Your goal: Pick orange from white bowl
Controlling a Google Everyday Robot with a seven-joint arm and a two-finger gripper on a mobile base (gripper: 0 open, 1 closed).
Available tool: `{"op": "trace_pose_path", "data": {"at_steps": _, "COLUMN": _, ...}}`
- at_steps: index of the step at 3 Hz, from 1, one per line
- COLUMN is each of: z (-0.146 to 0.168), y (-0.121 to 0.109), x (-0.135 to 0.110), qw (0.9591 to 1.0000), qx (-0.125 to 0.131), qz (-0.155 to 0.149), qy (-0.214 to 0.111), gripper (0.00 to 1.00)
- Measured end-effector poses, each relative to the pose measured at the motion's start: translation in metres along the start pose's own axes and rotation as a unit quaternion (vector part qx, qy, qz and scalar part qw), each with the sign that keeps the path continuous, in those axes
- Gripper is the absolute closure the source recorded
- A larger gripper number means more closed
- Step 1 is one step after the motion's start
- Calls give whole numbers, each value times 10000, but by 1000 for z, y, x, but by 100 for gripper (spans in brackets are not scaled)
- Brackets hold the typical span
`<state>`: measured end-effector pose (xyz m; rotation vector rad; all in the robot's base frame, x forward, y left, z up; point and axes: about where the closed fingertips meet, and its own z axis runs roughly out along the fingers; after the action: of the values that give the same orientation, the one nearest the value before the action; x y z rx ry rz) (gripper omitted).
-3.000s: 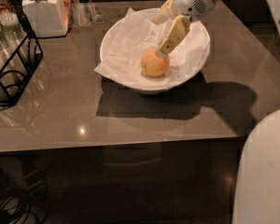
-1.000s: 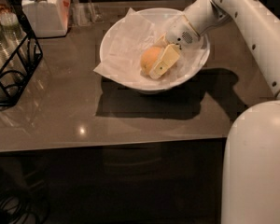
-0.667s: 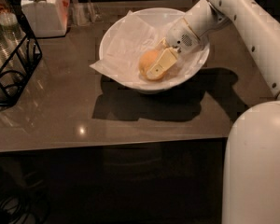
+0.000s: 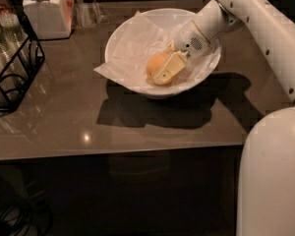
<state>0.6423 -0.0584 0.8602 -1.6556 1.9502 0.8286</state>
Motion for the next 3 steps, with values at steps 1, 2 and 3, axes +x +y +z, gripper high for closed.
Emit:
{"op": "trace_pose_path", "data": {"at_steps": 1, "z": -21, "y": 4, "x": -18, "qw": 9992, "qx": 312, "qz": -239, "qy": -114, "gripper": 100}}
{"op": "trace_pose_path", "data": {"at_steps": 2, "z": -54, "y": 26, "x": -45, "qw": 9952, "qx": 626, "qz": -648, "qy": -380, "gripper": 100}}
{"op": "trace_pose_path", "data": {"at_steps": 3, "z": -100, "y": 70, "x": -62, "qw": 9884, "qx": 1097, "qz": -832, "qy": -641, "gripper": 100}}
